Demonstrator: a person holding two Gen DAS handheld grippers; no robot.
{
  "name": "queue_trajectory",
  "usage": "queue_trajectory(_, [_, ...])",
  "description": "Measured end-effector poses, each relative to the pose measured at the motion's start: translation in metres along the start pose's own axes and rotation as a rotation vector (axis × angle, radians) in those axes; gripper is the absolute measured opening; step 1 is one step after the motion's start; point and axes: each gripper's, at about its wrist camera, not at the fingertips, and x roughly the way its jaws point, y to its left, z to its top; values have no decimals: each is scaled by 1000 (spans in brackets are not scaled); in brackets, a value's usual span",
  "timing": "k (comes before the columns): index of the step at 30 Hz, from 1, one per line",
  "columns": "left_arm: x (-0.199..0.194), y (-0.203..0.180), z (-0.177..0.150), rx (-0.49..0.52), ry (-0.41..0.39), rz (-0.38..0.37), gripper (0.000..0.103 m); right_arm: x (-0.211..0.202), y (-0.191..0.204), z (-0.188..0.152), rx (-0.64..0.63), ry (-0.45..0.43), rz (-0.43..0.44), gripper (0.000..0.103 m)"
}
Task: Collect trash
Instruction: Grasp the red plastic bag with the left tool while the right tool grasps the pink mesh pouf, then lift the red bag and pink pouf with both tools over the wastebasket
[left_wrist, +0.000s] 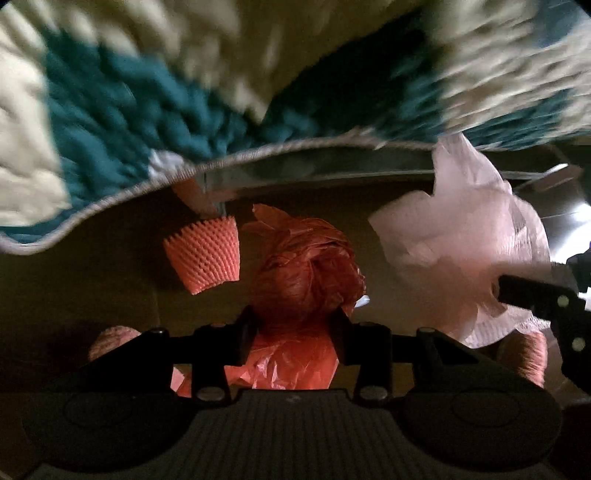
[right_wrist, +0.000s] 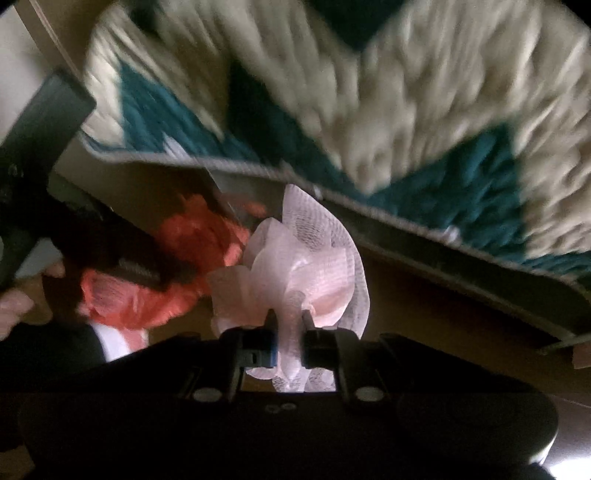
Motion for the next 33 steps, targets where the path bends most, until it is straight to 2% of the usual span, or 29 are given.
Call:
queue_trajectory(7, [-116,-22,-12,-4,-139,-1,41,-109,22,6,15,-153,-16,9])
queue_trajectory(15, [-247,-46,-29,24,-350,25,41,-223,50,17,-32,-339,-42,9])
queue_trajectory(20, [-305,-59,-33,31,-453,37,41,-287,59,26,-62,-451,-56,9])
queue_trajectory(25, [-364,-63,-24,22,-562,47,41,-337,60,49,-86,-543,-86,9])
queue_trajectory(33, [-446,-63,22,-19,-702,58,41,-390,52,118,-102,-670,-130,8])
